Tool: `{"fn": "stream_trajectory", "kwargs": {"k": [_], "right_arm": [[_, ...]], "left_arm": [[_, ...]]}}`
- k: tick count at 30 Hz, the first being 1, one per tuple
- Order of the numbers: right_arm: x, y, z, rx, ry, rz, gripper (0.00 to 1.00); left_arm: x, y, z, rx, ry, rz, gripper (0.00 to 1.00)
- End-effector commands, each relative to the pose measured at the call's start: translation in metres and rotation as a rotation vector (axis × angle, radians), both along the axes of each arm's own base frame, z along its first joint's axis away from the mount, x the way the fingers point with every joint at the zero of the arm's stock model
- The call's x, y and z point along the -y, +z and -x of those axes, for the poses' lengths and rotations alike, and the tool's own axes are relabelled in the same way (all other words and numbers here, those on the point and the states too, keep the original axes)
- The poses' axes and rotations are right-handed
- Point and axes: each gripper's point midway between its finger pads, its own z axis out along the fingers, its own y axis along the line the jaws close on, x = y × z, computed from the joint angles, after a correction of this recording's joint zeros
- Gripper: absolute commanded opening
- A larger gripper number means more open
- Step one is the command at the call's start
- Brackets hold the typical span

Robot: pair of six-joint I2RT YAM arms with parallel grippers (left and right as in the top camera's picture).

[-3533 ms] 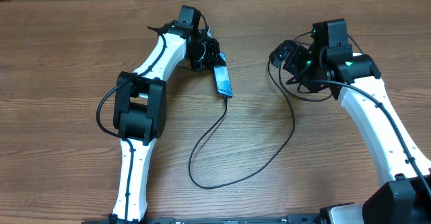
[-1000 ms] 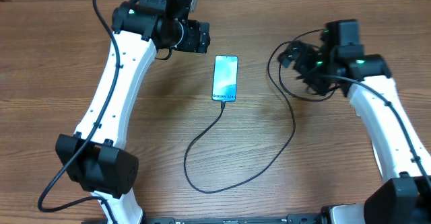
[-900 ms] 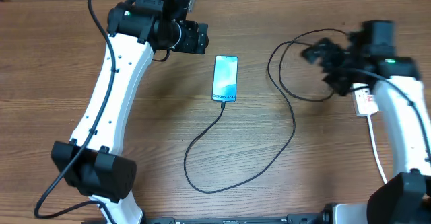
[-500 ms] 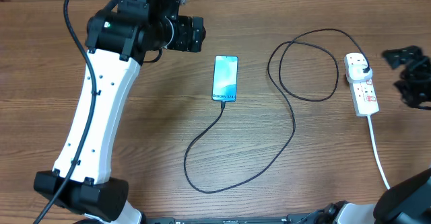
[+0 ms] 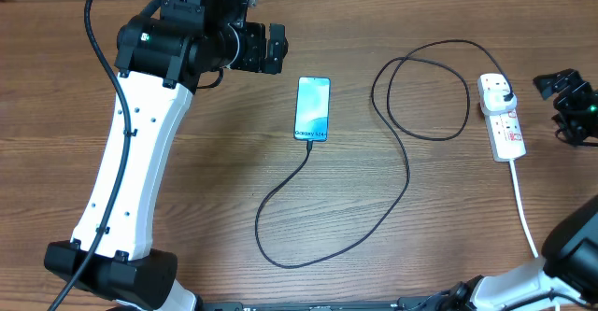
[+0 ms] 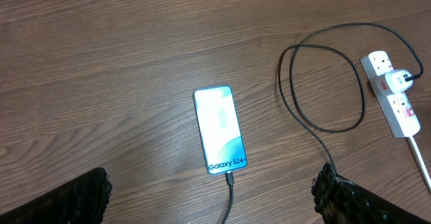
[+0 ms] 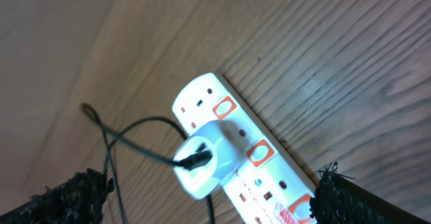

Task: Plug charger to phone and switch on socket
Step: 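Move the right gripper over to the white power strip, then position the right gripper above the orange rocker switch beside the charger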

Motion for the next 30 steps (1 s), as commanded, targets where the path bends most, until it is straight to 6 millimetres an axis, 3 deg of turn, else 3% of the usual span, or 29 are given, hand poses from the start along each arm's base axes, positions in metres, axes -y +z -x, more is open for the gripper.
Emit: {"fn": "stream_trajectory", "kwargs": {"k": [1,9,18,22,30], "right_arm": [[-0.011,-0.008,-0.010,0.010,0.055,-0.020,1.00],[-0.044,-0.043,-0.033,-0.041,0.154,0.015,1.00],[-0.037,-0.052,-0.033,-0.067,0.161,0.079,1.00],[-0.048,-0.068,-0.037,-0.057,0.200,0.010,1.00],[-0.053,-0.065,-0.040,-0.026,0.244,0.013,1.00]], "left_arm": [[-0.002,0.013,0.004,0.034,-0.003,0.003,1.00],[-0.002,0.013,0.004,0.034,-0.003,0.004,0.99],[-0.003,0.012,0.006,0.026,-0.003,0.001,1.00],[-0.003,0.012,0.006,0.027,-0.003,0.001,1.00],[-0.003,0.012,0.005,0.027,-0.003,0.001,1.00]]}}
